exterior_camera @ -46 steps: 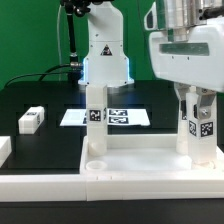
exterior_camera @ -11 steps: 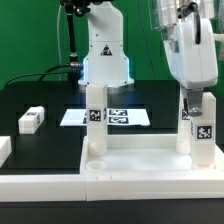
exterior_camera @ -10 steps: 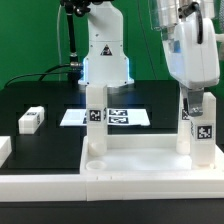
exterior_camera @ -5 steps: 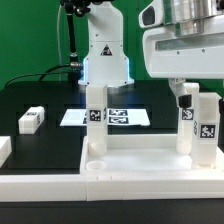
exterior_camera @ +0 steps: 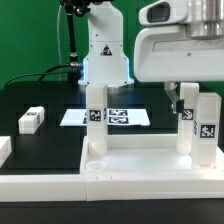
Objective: Assemble desk
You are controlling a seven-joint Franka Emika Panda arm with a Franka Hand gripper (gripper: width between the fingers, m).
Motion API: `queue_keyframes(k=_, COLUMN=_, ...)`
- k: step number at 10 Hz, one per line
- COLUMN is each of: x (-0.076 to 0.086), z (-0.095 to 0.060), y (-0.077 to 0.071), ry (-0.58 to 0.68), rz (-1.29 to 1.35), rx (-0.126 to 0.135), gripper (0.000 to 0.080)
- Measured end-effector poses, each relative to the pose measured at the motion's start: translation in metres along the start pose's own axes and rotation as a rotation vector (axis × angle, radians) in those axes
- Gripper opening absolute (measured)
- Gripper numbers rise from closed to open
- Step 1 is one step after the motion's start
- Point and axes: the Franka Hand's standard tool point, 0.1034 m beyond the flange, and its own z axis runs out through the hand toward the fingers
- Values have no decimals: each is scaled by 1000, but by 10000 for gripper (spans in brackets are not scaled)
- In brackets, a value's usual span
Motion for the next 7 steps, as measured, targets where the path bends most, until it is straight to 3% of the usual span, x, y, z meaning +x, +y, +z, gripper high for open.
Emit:
queue_keyframes(k=3, x=-1, z=-8, y=0, ry=25, rz=-60, rx=8, gripper=649)
queue_keyframes(k=5, x=-1, z=-7, y=1, ry=23, rz=-33, rx=7, gripper=390)
queue_keyframes(k=6, x=-1, z=-7, y=1, ry=22, rz=-11, rx=8, gripper=390)
queue_keyframes(k=7, x=-1, z=-7, y=1, ry=21, rz=98, rx=10, gripper=287)
